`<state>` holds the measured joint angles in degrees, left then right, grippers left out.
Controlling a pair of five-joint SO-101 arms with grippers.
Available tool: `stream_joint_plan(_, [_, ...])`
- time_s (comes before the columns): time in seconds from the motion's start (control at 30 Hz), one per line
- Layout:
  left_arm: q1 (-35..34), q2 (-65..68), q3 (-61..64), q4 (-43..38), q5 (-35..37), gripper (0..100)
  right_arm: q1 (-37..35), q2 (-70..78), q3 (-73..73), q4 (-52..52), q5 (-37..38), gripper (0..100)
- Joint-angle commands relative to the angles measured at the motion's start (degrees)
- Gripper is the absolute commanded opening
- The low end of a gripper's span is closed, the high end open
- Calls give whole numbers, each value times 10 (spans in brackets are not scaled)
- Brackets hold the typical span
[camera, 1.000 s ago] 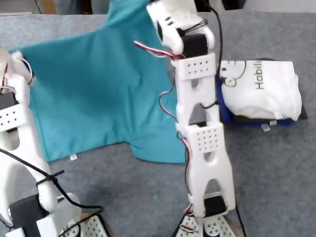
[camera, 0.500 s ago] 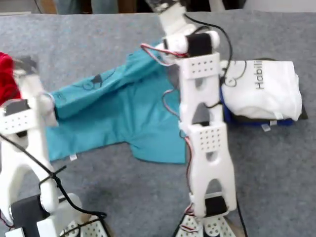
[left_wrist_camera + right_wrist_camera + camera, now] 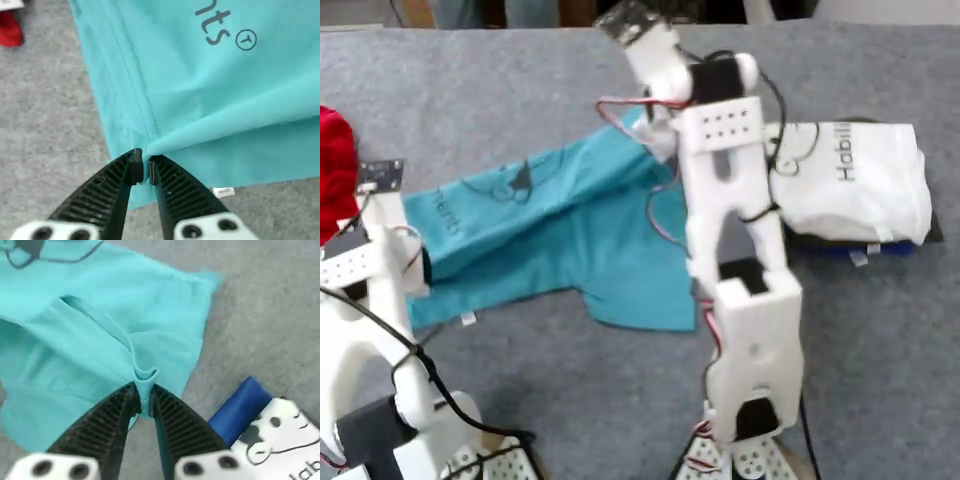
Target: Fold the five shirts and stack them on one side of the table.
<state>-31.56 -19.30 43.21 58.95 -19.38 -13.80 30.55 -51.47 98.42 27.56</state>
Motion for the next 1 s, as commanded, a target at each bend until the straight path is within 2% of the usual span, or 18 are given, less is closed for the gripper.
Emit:
stream_joint_plan(0.0, [-16, -4, -37, 42, -36, 29, 26, -67, 109, -51, 7, 15])
stream_joint_plan(0.1, [-24, -4, -34, 62, -47, 29, 52, -93, 176, -62, 15, 15])
stream_joint_plan(0.23, [-44, -4, -33, 64, -60, 29, 51, -137, 278, -72, 37, 15])
stream_joint_plan(0.43, [-33, -4, -15, 61, -73, 29, 24, -232, 479, -162, 36, 15])
stream_joint_plan(0.53, [-25, -4, 12, 60, -108, 29, 24, -286, 582, -226, 33, 15])
stream_joint_plan(0.63, [-29, -4, 28, 57, -113, 29, 35, -333, 666, -269, 33, 15])
stream_joint_plan(0.8, [-31, -4, 36, 43, -113, 29, 49, -384, 763, -324, 13, 15])
stream_joint_plan(0.97, [-31, -4, 35, 39, -128, 29, 86, -425, 805, -331, 18, 15])
